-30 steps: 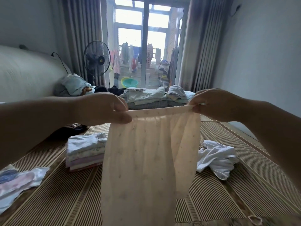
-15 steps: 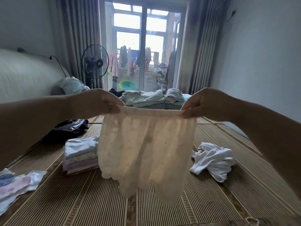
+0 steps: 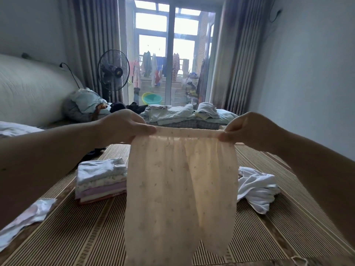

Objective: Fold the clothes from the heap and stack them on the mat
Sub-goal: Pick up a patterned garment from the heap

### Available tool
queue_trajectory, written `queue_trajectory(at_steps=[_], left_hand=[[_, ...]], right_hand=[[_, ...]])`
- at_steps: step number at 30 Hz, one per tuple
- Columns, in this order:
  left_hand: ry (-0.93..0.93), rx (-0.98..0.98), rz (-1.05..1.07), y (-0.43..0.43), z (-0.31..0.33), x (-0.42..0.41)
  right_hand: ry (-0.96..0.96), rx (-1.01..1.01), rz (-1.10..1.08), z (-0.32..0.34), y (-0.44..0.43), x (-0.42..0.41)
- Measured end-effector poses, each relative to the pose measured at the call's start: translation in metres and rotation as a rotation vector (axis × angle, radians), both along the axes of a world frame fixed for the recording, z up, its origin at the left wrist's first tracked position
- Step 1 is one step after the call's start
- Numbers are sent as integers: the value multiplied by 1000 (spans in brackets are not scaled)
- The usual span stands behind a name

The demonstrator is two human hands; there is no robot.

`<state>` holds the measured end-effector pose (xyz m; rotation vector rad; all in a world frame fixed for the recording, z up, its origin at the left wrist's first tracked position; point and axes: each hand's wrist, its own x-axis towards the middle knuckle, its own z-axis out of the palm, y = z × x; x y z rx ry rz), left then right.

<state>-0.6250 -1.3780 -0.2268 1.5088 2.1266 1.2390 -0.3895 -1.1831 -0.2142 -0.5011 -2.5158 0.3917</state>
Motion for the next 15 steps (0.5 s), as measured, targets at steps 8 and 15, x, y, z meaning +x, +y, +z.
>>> queue_trajectory(at_steps=[8, 15], left_hand=[[-97, 174, 11, 16, -13, -9], [-49, 150, 163, 36, -2, -23]], right_hand=[[183, -293, -22, -3, 0, -6], [245, -331, -101, 0, 1, -16]])
